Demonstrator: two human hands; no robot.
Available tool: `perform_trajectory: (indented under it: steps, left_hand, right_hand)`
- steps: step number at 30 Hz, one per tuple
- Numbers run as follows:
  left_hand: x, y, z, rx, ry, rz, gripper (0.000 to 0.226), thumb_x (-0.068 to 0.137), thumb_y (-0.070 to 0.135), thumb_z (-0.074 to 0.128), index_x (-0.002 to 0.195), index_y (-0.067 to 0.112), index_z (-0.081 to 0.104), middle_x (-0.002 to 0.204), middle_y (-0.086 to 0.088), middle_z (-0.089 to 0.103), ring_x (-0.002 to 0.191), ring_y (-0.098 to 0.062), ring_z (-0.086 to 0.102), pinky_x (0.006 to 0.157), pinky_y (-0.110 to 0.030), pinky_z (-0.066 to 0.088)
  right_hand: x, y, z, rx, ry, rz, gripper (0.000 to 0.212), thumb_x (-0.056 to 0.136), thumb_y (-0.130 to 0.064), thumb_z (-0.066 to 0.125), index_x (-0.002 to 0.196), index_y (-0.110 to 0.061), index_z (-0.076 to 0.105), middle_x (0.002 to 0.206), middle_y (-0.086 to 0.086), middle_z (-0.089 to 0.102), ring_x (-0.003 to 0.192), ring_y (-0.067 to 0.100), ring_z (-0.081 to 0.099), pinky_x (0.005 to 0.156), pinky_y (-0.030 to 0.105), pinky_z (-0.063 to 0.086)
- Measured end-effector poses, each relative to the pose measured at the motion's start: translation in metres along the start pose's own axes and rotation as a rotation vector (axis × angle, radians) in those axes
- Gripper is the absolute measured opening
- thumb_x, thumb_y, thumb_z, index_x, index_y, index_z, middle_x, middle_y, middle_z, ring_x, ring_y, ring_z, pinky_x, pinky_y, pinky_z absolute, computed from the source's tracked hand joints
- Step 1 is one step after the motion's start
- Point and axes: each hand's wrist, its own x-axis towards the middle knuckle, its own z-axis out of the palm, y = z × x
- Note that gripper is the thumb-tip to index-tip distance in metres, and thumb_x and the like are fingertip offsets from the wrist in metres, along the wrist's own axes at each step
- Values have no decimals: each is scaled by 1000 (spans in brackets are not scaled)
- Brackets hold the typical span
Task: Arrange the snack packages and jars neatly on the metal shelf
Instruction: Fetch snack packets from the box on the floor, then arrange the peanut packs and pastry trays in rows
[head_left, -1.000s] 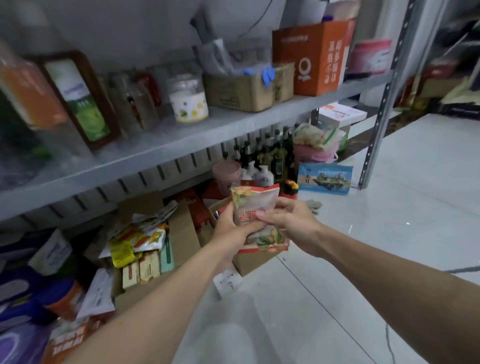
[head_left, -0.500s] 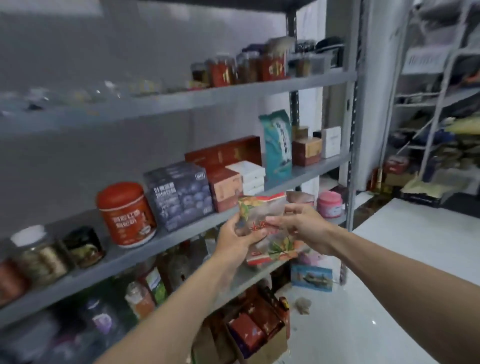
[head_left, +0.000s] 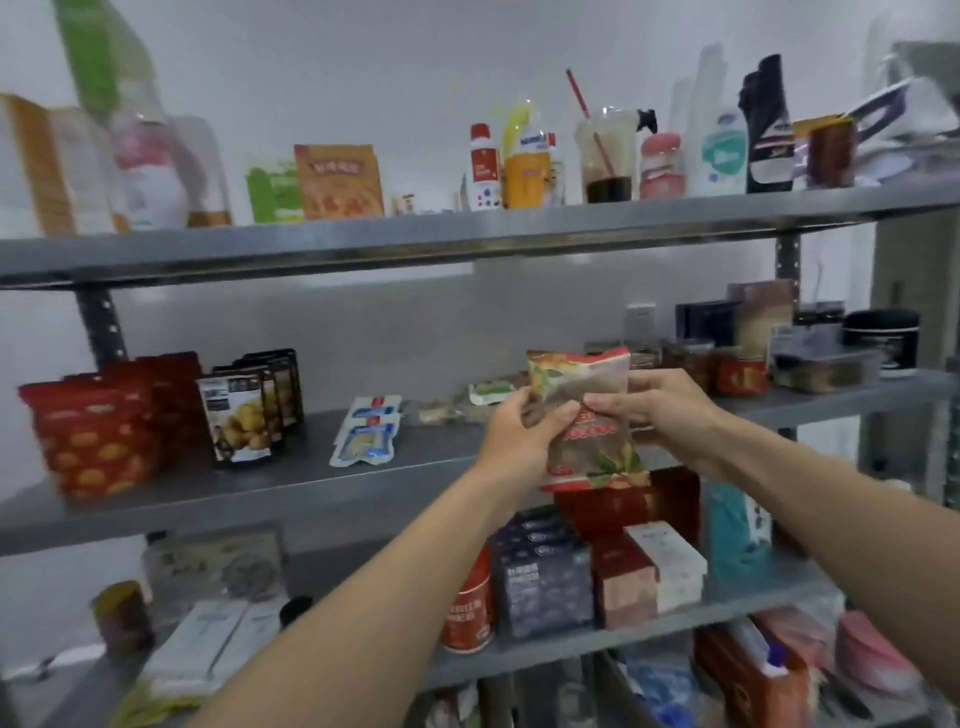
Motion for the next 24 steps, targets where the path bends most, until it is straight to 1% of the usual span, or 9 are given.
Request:
perform_trajectory:
  steps: [3,5,8,11,15,18,20,21,24]
  left_hand:
    - [0,2,-27,43,88,25,46,87,34,68,128,17,55,122,-3,65,107,-19,64,89,-39,55]
    - [1,0,-46,60,120,25,30,90,25,65,119,18,61,112,-1,69,99,-16,67,82,-31,57]
    - [11,-2,-79,99,160,13,28,90,23,65,117,16,62,108,-1,70,95,-15,68,75,-25,56]
    - [33,-9,-113,89,169,-46,24,90,26,66,112,18,63,101,-1,72,87,-16,71,73,-28,58]
    - [69,-23,-158,92,157,-85,25,91,29,64,113,17,63,99,-1,73,76,-12,71,58,-21,52]
    - [103,-32,-189,90,128,-92,27,92,24,63,115,10,61,90,-2,70,57,-4,67,48,-17,48]
    - [128,-35,-204,114,104,-95,25,91,23,65,112,9,63,82,-1,70,51,-5,63,46,-17,48]
    - [141,-38,-208,141,99,-100,24,90,24,66,109,9,65,79,-1,69,50,-5,62,46,-17,47]
    - [177,-44,-213,199,77,-111,24,88,27,68,103,8,69,76,-2,70,47,-3,60,43,-14,43]
  right_hand:
    - [20,-3,29,23,-61,-17,28,76,-21,77,102,-12,75,95,7,76,88,23,73,80,39,57]
    - [33,1,48,29,-88,-16,31,75,-23,78,104,-13,75,95,7,76,90,25,73,85,43,57]
    - [57,8,79,17,-110,-20,31,75,-29,79,103,-16,75,95,4,77,90,24,73,85,45,54]
    - [86,12,109,24,-110,-16,26,78,-28,78,101,-18,74,91,2,77,82,19,74,76,38,56]
    - [131,16,146,30,-80,25,28,80,-23,77,105,-11,70,88,4,77,77,19,75,70,34,58]
    - [169,21,166,41,-40,42,31,80,-20,77,105,-6,66,87,7,76,67,14,74,51,23,54]
    - [193,23,173,35,-22,48,32,80,-19,77,105,-3,65,89,10,74,64,13,73,47,20,51]
    - [206,24,174,13,-15,54,33,81,-21,77,105,-2,65,92,12,74,67,15,73,51,21,53]
    - [245,29,169,-96,12,79,34,77,-27,79,102,-7,67,95,11,74,82,24,72,74,35,55]
